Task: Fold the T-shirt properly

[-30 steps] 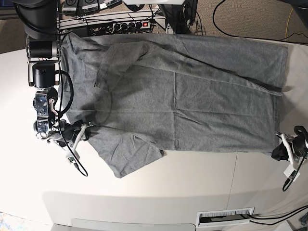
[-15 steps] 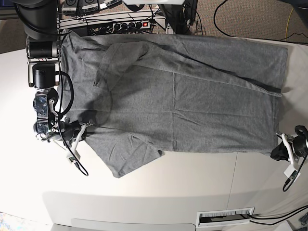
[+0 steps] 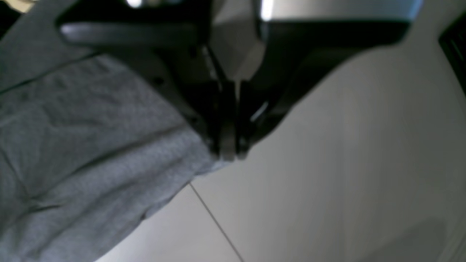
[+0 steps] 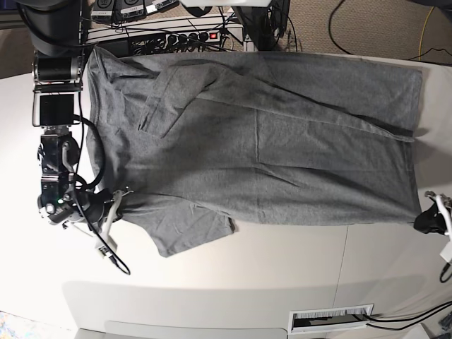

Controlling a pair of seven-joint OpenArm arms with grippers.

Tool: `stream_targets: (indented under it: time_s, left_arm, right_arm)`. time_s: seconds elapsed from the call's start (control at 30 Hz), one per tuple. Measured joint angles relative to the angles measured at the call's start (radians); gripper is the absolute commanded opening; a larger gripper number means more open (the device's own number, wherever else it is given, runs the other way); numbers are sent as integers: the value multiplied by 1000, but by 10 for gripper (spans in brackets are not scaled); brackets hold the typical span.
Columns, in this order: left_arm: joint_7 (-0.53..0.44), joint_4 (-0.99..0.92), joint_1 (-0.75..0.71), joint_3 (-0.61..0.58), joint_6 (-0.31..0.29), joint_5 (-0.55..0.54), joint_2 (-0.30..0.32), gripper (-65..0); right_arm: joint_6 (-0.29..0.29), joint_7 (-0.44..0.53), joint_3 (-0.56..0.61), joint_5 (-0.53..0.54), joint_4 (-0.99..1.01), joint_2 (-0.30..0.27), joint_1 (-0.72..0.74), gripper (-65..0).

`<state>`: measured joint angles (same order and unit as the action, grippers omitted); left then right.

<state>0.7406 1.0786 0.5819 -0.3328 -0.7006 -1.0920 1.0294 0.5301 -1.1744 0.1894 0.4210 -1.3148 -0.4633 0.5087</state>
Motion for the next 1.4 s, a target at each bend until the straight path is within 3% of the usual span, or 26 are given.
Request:
stream_targets:
  time_s: [0.1,0.3,0.53,0.67,0.9,0.97,1.03,1.1,1.17,1.3,1.4]
  left_arm:
    - [56,2,0,0,0,-95,49,-650]
    - [171,3,0,0,1,-247,129,-650]
    - [254,3,-5,0,0,-366,191,-650]
    - [256,6,-36,0,0,-372,219,-650]
    - [268,5,-70,0,0,-371,219,-650]
    - [195,3,-71,0,0,-367,220,-650]
    - [63,5,-66,0,0,-254,217,-650]
    - [-25,3,-60,0,7,-139,210,-650]
    - [-42,-16,-61,0,7,-105,179,-629]
    - [-67,-82,-97,0,7,-24,8,-448]
    - [-190,-127,-126,-5,2,187,-114,-415]
  right_arm:
    - [-2,-62,0,57,-55,-37,-2,-650]
    - [-2,-85,0,78,-134,-114,-98,-650]
    - [-2,-106,0,78,-249,-132,-234,-650]
    - [-2,-109,-28,77,-320,-131,-319,-650]
    - [-2,-91,-192,80,-401,-132,-429,-650]
    - [-2,-77,-226,80,-409,-132,-460,-650]
    - [-2,-47,-247,83,-416,-132,-467,-650]
    - [-2,-40,-254,86,-419,-132,-462,-650]
    - [-2,-21,-254,85,-419,-129,-462,-650]
    - [2,10,-254,84,-419,-107,-464,-650]
    - [2,8,-254,79,-419,-102,-465,-650]
